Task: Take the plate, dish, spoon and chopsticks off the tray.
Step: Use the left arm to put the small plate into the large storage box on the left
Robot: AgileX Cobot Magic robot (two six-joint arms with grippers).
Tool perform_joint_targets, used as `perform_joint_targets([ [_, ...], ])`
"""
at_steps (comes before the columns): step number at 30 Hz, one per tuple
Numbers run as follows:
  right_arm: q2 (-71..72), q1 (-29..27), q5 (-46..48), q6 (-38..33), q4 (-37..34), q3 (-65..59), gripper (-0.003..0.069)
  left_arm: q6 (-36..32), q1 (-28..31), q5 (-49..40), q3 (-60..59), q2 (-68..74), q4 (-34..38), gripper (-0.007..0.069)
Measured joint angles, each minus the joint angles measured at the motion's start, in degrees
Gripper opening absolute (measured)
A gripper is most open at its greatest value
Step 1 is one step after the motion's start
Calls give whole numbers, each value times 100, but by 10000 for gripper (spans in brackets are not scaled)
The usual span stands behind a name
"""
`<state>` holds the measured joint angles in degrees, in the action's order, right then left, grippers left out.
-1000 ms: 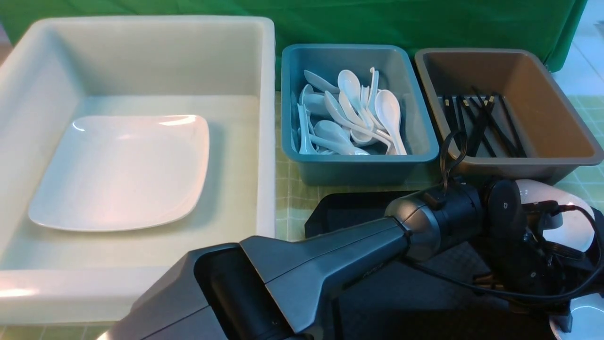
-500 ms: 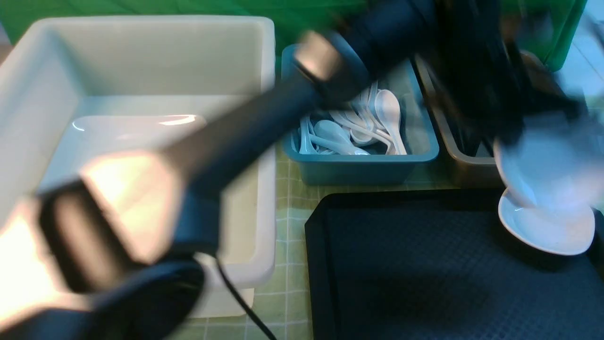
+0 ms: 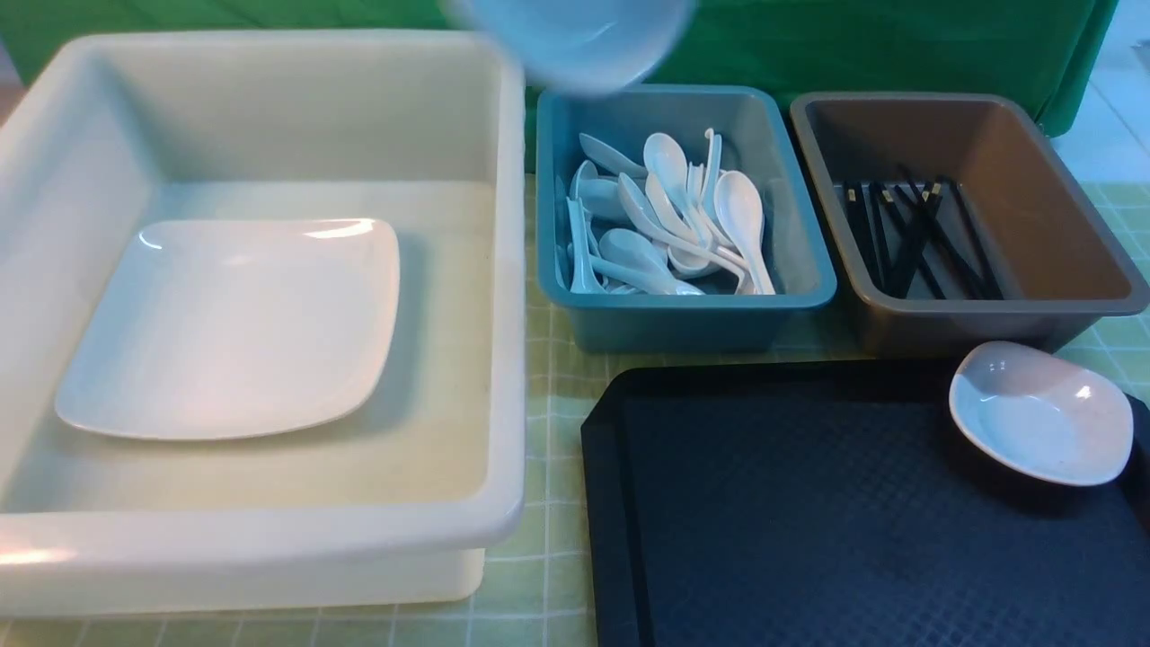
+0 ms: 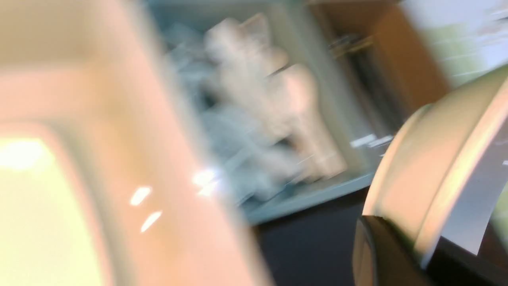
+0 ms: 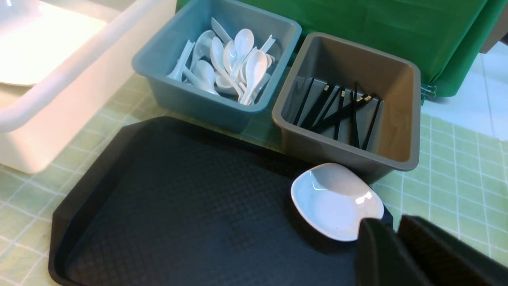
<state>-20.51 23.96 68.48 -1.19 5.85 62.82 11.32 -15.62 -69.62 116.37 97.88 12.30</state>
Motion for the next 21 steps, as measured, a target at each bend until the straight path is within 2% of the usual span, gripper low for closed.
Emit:
perform_joint_targets([
  [4, 0, 0, -6, 0, 0, 0, 71, -145, 794, 459, -1782, -322, 51, 3],
  [9, 0, 0, -113, 4, 0, 0, 73, -751, 1549, 1486, -3403, -317, 1060, 3],
  [12, 0, 0, -155, 45, 0, 0, 73, -1091, 1705, 1863, -3963, -255, 1476, 3],
  [15, 0, 0, -186, 119, 0, 0, 77, -1224, 1748, 2169, -4414, -149, 1596, 3],
  [21, 0, 0, -196, 172, 0, 0, 85, -1742, 1748, 2193, -4862, -50, 1932, 3],
])
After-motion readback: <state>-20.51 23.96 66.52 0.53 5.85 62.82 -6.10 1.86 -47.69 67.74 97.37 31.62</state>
